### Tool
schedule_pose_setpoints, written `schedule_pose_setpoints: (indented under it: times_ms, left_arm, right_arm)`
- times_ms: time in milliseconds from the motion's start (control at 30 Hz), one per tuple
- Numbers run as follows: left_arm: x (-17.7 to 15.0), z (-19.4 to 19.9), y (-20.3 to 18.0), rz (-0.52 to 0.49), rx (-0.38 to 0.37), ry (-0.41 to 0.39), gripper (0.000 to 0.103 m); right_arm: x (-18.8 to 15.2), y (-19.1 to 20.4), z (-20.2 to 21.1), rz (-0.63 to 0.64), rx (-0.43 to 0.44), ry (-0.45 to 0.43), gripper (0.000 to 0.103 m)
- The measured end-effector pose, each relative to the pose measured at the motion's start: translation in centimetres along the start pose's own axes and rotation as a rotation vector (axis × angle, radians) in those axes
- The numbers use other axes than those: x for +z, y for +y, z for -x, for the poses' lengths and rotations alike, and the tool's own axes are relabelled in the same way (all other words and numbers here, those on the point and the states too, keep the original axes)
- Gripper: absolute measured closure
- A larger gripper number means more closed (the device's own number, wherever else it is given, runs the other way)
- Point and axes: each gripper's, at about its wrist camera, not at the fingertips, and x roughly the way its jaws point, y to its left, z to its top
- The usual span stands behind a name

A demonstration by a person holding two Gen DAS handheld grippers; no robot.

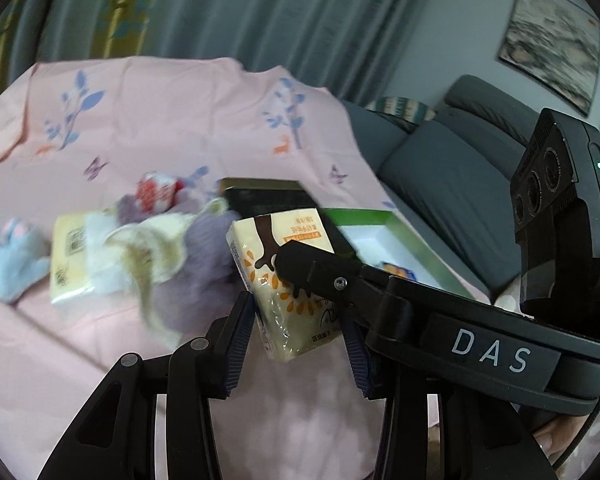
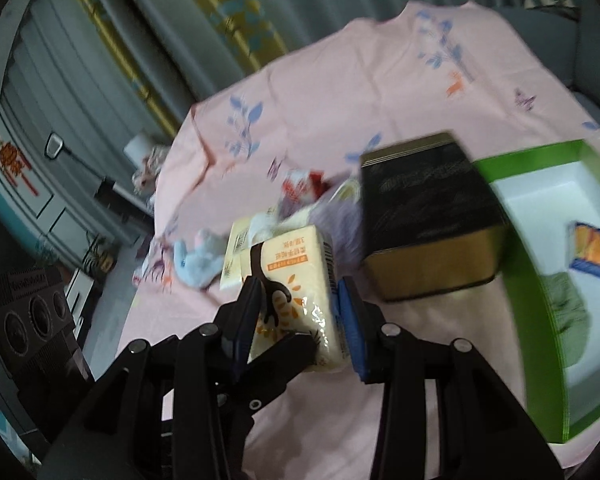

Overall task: Organize soft objects
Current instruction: 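Carry the yellow tissue pack over the green box and lower it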

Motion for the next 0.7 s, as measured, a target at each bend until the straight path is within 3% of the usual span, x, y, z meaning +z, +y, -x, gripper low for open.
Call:
schedule_pose_setpoints:
  times_ms: [367,700]
  left_arm:
    - [1.4,-3.0,-5.7,-0.138,-0.068,0.004,0.059]
    - [1.5,-8.2,-9.4,-0.192,-0.163,0.094,0.059]
  right_arm:
    - [0.8,-4.4,4.4,-0.082,-0.063,-0.137,0.063]
    - [0.5,-9.3,6.0,-0.228,-0.179,-0.177,0.062]
